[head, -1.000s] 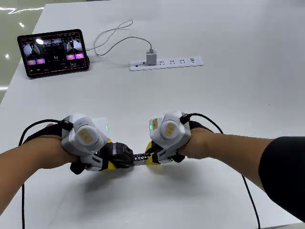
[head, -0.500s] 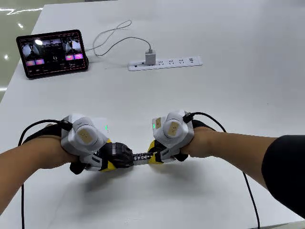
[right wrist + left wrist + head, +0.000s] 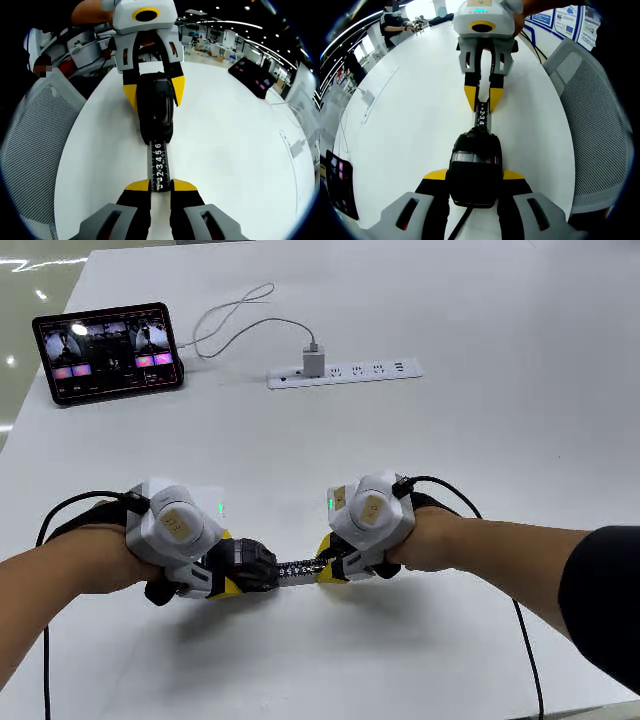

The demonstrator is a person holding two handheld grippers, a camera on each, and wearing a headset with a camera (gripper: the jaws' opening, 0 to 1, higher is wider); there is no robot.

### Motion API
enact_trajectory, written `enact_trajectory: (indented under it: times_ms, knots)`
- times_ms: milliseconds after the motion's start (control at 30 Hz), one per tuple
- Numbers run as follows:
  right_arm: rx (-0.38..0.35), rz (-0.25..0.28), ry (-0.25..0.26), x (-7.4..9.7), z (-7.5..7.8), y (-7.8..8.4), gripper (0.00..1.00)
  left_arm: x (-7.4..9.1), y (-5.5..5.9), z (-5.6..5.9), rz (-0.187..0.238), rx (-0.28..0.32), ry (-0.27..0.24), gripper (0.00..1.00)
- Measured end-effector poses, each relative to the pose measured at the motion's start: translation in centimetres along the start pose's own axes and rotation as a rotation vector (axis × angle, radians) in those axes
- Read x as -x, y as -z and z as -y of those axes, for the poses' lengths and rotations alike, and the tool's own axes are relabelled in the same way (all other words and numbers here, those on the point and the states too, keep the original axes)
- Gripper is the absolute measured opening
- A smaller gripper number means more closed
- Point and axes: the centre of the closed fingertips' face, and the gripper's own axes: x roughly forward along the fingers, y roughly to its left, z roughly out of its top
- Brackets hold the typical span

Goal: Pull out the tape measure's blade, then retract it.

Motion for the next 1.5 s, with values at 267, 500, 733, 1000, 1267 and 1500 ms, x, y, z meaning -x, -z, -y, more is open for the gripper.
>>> enact_trajectory:
  times_ms: [267, 500, 733, 1000, 1267, 1500]
  knots:
    - [-0.002, -0.004, 0.001, 0.2, 0.1, 0.3, 0.10, 0.0, 0.0, 0.0, 0.001, 0.004, 0.001, 0.32]
    - [-0.004, -0.007, 0.002, 0.5, 0.1, 0.6, 0.10, -0.1, 0.1, 0.0, 0.001, 0.006, 0.001, 0.32]
    - [-0.004, -0.011, 0.004, 0.8, 0.1, 1.0, 0.10, 0.0, 0.1, 0.0, 0.000, 0.006, 0.001, 0.32]
    - [-0.006, -0.013, 0.005, 1.0, 0.1, 1.4, 0.10, -0.1, 0.1, 0.0, 0.000, 0.006, 0.002, 0.32]
    - [-0.004, -0.018, 0.004, 1.2, 0.2, 1.7, 0.10, -0.1, 0.1, 0.0, 0.002, 0.009, -0.001, 0.32]
    - [-0.003, -0.021, 0.005, 1.3, 0.1, 1.8, 0.10, 0.0, 0.1, 0.0, 0.007, 0.008, -0.003, 0.32]
